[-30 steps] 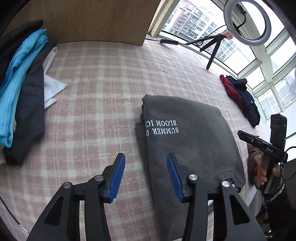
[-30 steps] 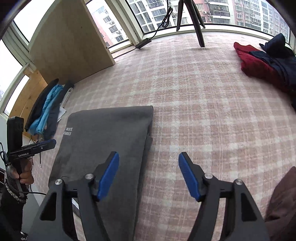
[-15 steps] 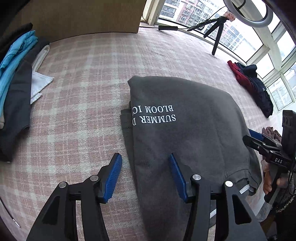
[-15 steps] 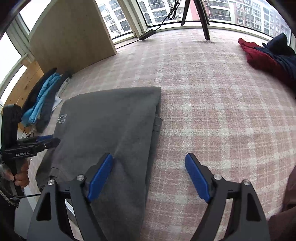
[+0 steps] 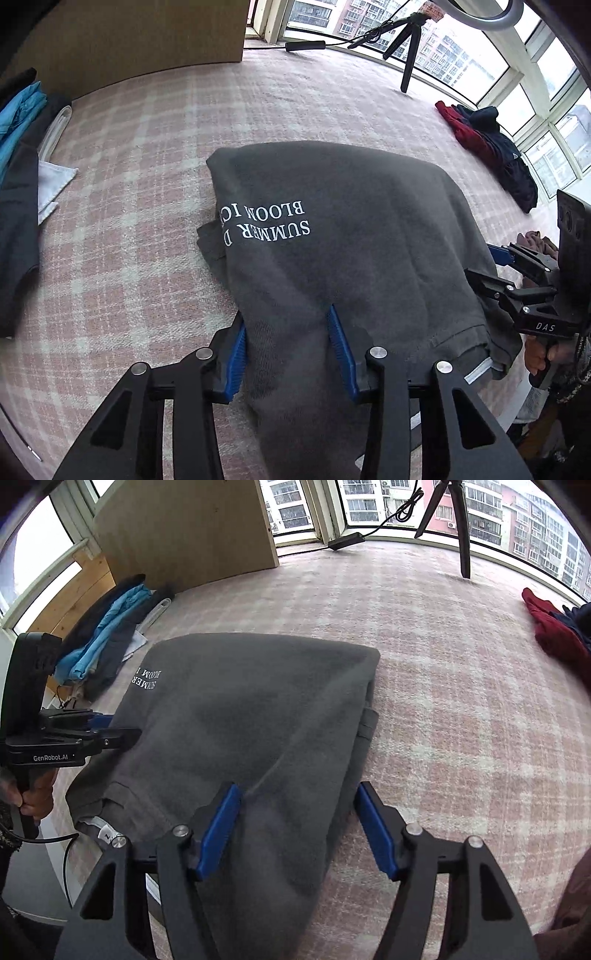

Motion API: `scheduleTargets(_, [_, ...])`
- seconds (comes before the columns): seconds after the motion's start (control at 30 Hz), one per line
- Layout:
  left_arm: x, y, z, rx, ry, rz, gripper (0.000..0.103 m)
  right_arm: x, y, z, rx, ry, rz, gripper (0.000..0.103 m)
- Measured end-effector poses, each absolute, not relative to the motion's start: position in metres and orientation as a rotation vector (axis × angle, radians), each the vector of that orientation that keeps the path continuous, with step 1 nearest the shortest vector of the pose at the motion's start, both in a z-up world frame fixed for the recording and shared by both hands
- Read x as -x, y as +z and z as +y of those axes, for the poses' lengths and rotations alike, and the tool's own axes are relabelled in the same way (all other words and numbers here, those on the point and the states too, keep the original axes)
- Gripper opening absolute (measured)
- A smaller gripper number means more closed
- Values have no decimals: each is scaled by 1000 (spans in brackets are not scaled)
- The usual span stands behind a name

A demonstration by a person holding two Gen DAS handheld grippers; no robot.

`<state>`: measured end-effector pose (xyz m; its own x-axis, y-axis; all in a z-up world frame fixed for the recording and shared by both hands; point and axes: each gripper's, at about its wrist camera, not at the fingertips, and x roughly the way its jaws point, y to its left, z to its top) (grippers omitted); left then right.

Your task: Fold clothes

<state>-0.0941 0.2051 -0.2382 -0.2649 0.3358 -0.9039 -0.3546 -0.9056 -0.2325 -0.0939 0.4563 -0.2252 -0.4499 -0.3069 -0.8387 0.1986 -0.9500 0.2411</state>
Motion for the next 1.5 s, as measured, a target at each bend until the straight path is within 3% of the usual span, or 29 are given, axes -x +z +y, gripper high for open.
scheduleTargets(0.03, [93, -238, 206, 1565, 2208, 28, 37, 93, -225, 455, -1441, -2449, -147, 62])
scheduleTargets(0.13, [91, -237, 211, 1557, 2225, 44, 30, 91, -225, 453, -1417, -2455, -172, 41])
scheduleTargets(0.27, [89, -237, 216, 1545, 2246, 66, 20, 92, -227, 456, -1402, -2438, -253, 25])
scheduleTargets(0.47, [89, -235, 216, 1531, 2267, 4, 13, 95, -231, 469, -1380, -2356, -459, 17])
scheduleTargets(0.6, [85, -224, 210, 1485, 2269, -111, 12, 90, -219, 474, -1317, -2332, -538, 16])
scheduleTargets(0.9, [73, -191, 209, 1391, 2310, -107, 12, 81, -179, 467, -1231, -2379, -508, 14])
scheduleTargets(1.17, [81, -231, 201, 1485, 2302, -178, 13, 84, -200, 474, -1335, -2420, -449, 14])
scheduleTargets(1.5, [69, -145, 194, 1276, 2341, -112, 12, 73, -119, 466, -1128, -2427, -466, 14])
